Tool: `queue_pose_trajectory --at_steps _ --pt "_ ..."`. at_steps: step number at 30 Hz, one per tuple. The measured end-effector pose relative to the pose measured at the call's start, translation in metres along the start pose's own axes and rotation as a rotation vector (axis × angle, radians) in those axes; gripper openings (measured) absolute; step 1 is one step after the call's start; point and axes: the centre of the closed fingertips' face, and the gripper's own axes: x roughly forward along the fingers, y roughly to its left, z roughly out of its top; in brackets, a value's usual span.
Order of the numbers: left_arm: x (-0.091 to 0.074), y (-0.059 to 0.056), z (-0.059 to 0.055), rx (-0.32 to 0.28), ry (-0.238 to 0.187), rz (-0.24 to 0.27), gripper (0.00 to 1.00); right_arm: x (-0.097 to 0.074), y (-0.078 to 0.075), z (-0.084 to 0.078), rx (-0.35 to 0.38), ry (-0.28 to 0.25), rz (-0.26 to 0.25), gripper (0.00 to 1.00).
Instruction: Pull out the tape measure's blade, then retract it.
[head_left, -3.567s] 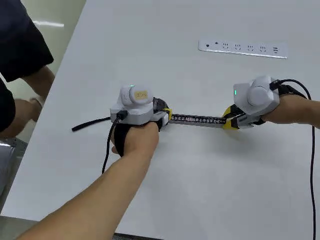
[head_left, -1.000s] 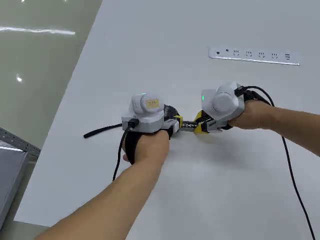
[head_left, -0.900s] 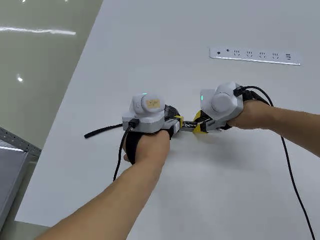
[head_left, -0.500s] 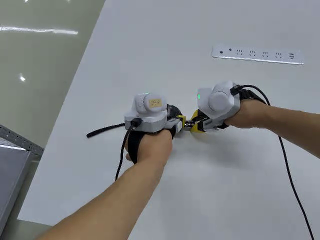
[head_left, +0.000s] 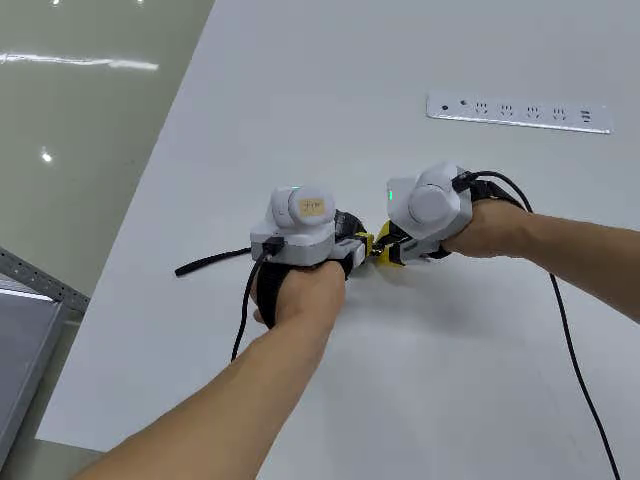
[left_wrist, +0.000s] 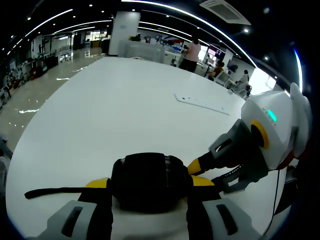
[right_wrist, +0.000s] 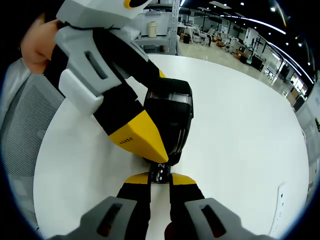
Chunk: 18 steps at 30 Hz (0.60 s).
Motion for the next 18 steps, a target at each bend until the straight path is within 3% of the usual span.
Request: queue_pose_trajectory --at_steps 18 --pt "0.0009 0.0011 0.0005 -0.004 0.001 -0.007 0.56 0.0075 -0.0019 0.0058 -0.02 -0.012 -0.001 0.13"
